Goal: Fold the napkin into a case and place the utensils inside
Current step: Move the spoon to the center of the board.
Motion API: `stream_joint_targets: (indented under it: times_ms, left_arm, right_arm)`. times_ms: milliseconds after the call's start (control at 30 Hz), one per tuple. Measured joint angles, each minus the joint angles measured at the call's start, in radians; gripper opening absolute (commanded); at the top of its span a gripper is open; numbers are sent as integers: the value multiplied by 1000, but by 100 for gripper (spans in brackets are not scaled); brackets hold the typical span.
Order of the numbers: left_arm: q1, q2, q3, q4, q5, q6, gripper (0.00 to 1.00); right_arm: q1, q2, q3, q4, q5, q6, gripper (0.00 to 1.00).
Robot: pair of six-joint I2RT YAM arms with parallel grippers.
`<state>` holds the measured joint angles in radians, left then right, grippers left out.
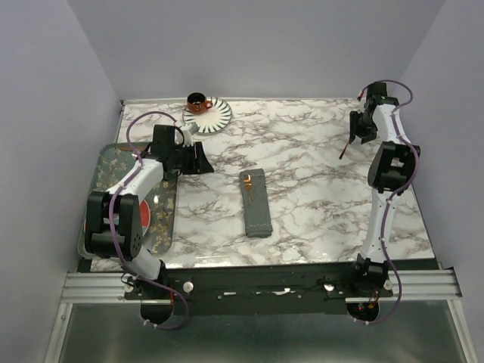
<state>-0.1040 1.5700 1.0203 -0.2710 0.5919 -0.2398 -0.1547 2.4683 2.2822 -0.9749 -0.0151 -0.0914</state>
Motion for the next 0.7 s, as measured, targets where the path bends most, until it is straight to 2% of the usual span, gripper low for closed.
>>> stream_joint_targets:
  times_ms: [533,633,700]
  left_arm:
    - [11,0,-2,0,0,-1,54]
    - [12,0,-2,0,0,-1,54]
    - [13,0,-2,0,0,-1,54]
  right_arm:
    - [62,62,67,-38,29,-144,45]
    - [76,75,91,-50,34,-188,42]
    - [83,87,106,-53,37,-209,35]
